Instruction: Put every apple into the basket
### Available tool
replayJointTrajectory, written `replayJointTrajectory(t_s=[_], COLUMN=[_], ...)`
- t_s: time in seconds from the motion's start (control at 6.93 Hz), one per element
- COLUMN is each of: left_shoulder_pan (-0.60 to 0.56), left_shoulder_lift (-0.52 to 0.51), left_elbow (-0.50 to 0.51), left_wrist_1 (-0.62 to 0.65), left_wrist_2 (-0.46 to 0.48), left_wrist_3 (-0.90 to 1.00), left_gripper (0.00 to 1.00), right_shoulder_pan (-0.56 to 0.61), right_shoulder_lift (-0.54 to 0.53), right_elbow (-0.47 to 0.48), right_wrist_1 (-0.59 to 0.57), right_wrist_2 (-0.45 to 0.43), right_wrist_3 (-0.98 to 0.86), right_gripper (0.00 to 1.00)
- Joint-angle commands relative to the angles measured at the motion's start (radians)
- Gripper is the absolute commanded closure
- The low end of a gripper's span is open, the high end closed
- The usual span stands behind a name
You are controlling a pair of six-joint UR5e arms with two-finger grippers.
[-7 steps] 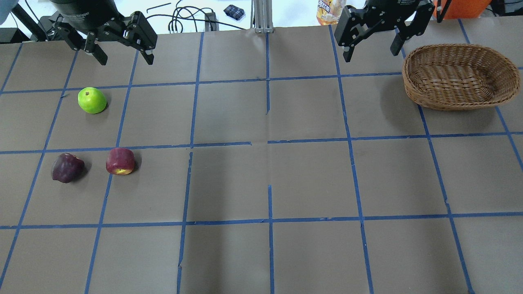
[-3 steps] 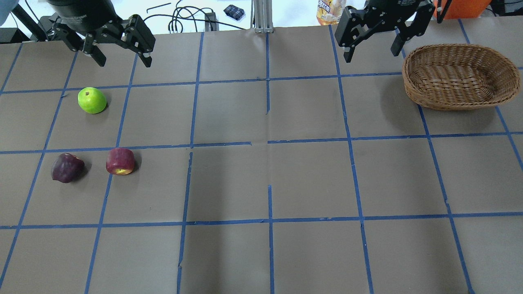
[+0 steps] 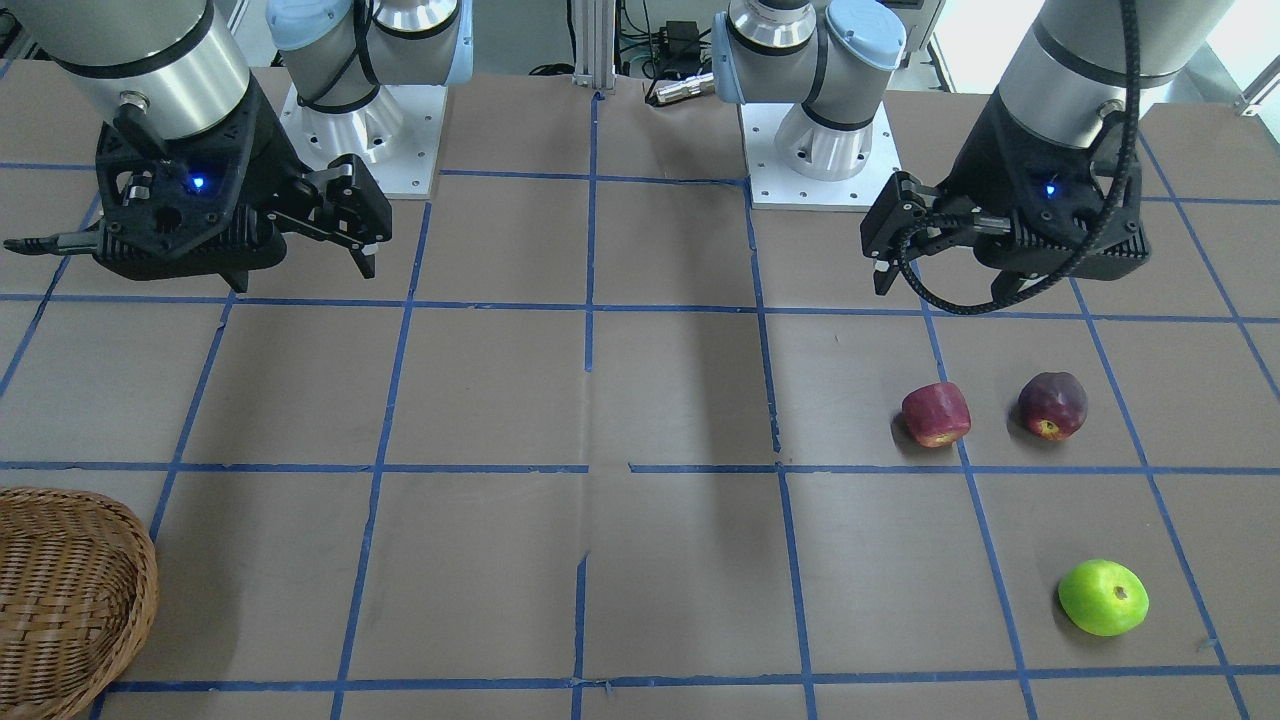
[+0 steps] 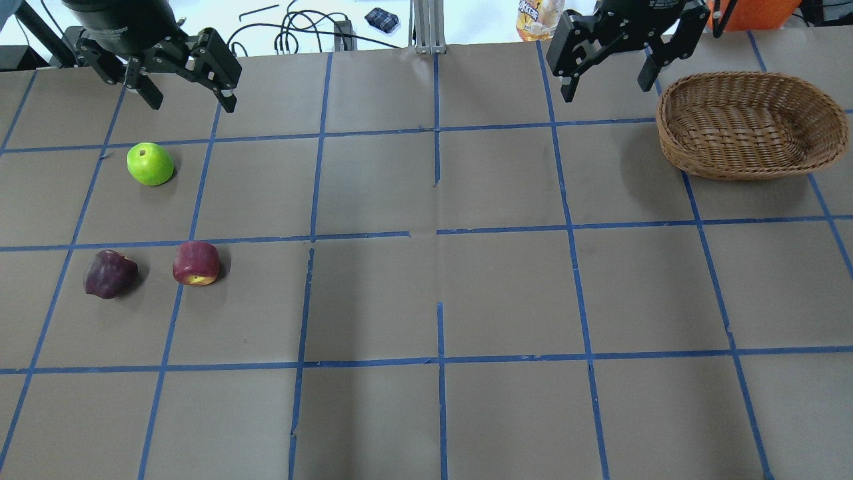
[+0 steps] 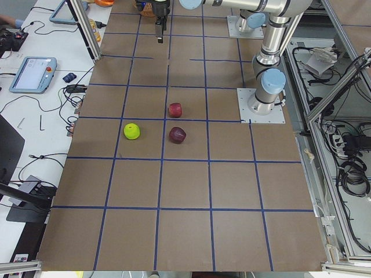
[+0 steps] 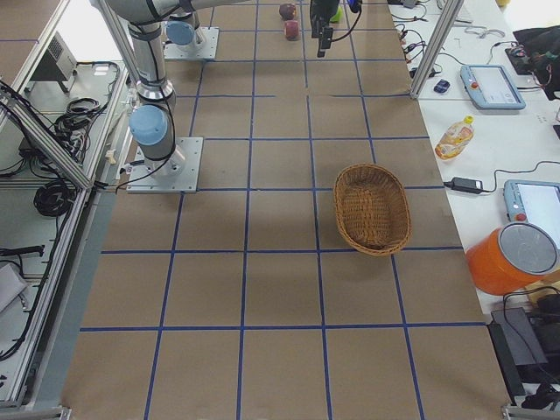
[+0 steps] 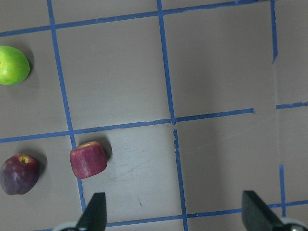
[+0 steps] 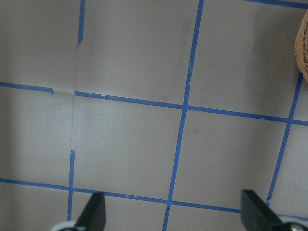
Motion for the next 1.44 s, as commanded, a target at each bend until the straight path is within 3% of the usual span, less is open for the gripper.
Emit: replayJointTrajectory(t_s=[0.0,1.01,1.3], left_shoulder_pan=[0.001,0.016,0.084], left_shoulder_lift=[-0.010,-0.007,-0.039], left_elbow=[0.001,-0.034,-0.132], left_wrist_1=[0.004,-0.005,0.068], left_wrist_2=[-0.012,0.001,-0.008], left_wrist_3=[0.000,0.001,0.048], left_gripper=[0.00,0.00,0.00], right_shoulder_pan=[0.000,0.000,0.000], right_shoulder_lift=[0.000,0.000,0.000], right_elbow=[0.000,0.000,0.001], right_wrist_1=[0.001,0.001,0.002], right_wrist_2=[-0.001,-0.001,-0.001], right_wrist_3=[0.002,0.000,0.002], right_gripper=[0.00,0.00,0.00])
